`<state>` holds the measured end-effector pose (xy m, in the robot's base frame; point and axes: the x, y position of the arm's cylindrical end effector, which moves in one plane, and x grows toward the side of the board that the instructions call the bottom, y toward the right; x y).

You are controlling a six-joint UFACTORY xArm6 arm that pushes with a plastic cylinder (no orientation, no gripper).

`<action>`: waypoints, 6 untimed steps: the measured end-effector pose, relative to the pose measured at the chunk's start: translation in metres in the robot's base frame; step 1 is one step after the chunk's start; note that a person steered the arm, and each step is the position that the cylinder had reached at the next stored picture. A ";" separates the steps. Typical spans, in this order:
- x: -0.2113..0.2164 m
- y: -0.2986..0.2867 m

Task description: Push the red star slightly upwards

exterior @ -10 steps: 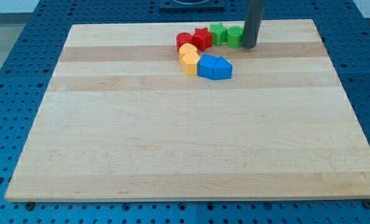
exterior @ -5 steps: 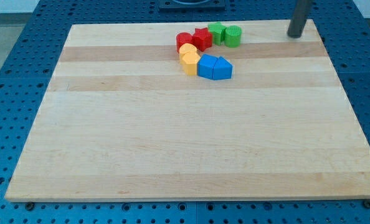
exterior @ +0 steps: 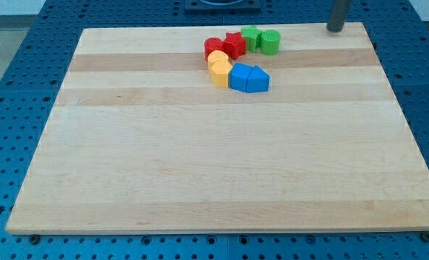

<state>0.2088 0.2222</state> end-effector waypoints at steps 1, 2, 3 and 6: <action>0.024 -0.004; 0.066 -0.006; 0.101 -0.046; 0.094 -0.149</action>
<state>0.3027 0.0728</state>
